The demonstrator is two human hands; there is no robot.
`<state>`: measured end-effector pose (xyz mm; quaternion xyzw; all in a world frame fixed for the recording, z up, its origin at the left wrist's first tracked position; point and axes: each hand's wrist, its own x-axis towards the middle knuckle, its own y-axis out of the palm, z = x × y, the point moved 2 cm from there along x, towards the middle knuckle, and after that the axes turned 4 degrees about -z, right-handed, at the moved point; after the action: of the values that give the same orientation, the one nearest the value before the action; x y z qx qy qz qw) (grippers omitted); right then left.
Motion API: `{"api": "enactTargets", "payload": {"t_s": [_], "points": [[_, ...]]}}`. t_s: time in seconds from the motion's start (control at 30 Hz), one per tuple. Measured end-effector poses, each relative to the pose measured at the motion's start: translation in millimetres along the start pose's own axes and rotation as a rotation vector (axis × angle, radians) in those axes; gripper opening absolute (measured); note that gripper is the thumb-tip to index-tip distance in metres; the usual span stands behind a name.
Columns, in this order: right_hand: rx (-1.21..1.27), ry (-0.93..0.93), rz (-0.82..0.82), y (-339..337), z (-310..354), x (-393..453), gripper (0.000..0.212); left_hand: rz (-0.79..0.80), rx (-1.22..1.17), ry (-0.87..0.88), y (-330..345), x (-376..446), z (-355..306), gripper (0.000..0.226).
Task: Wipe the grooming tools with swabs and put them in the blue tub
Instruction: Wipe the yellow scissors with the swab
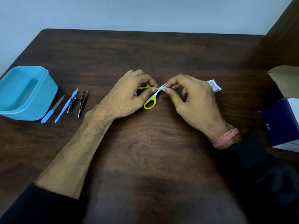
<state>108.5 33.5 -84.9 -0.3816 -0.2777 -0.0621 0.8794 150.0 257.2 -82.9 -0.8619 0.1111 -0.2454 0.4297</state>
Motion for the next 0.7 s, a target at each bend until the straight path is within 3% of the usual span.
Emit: {"api": "enactTargets", "payload": {"t_s": [0.57,0.7], "points": [[-0.029,0.016,-0.047,1.5,-8.7,2.2,0.003,0.057,-0.025,-0.056,1.7,-1.5,-0.4,0.010],[-0.041,0.006,-0.056,1.4,-8.6,2.9,0.003,0.067,-0.016,-0.052,2.4,-1.8,-0.2,0.020]]}}
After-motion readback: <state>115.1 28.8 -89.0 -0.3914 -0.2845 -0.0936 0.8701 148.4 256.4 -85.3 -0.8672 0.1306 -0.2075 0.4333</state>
